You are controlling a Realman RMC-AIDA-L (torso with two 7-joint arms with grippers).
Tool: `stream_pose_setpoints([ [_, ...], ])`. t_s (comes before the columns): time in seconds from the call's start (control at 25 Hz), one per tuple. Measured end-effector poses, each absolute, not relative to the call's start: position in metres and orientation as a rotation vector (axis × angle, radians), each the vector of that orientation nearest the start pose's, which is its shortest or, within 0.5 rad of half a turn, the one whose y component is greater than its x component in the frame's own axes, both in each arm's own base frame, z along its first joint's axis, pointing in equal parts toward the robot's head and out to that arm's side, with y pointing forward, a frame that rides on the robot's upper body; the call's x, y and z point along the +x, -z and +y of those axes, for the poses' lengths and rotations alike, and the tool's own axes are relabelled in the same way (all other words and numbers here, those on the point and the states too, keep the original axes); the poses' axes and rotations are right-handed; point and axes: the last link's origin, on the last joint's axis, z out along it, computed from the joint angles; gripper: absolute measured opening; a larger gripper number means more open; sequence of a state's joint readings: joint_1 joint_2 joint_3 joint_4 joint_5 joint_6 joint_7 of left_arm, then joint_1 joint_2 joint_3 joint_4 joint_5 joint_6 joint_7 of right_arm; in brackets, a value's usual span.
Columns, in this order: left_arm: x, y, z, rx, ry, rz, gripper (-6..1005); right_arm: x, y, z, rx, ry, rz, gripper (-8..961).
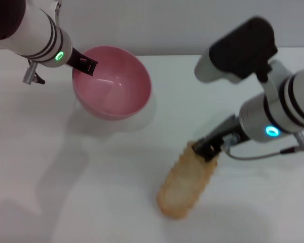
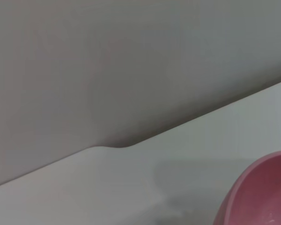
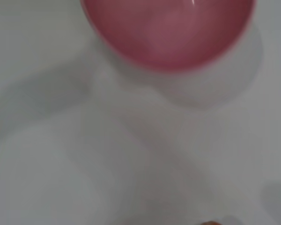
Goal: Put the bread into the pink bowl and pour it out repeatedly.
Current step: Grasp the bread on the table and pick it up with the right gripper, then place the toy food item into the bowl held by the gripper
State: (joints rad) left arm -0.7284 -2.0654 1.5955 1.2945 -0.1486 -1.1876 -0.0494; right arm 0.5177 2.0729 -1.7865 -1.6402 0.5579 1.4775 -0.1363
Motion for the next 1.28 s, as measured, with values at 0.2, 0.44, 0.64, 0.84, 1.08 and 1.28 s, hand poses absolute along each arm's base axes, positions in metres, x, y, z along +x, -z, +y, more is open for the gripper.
stream_pose_setpoints([
  [0.2, -0.145, -0.001, 0.42, -2.027, -0.317, -0.922, 44, 0.098, 0.031, 0.317, -2.556, 0.323, 0.837, 69],
  [0.44, -0.148, 0.004, 0.418, -2.037, -0.33, -0.945, 44, 0.076, 0.013, 0.322, -2.526, 0.268, 0.734, 60],
  [0.64, -0.146, 0.014, 0.414, -2.085, -0.332, -0.95, 44, 0.057, -0.014, 0.333, -2.436, 0.202, 0.644, 56],
  [0.84, -0.14, 0.027, 0.407, -2.141, -0.327, -0.945, 44, 0.046, -0.029, 0.348, -2.398, 0.16, 0.599, 55],
  [1.08, -0.129, 0.039, 0.401, -2.204, -0.296, -0.928, 44, 0.051, -0.018, 0.364, -2.394, 0.163, 0.592, 53],
  [1.28, -0.124, 0.038, 0.402, -2.21, -0.277, -0.919, 44, 0.059, 0.0, 0.369, -2.418, 0.18, 0.553, 75],
])
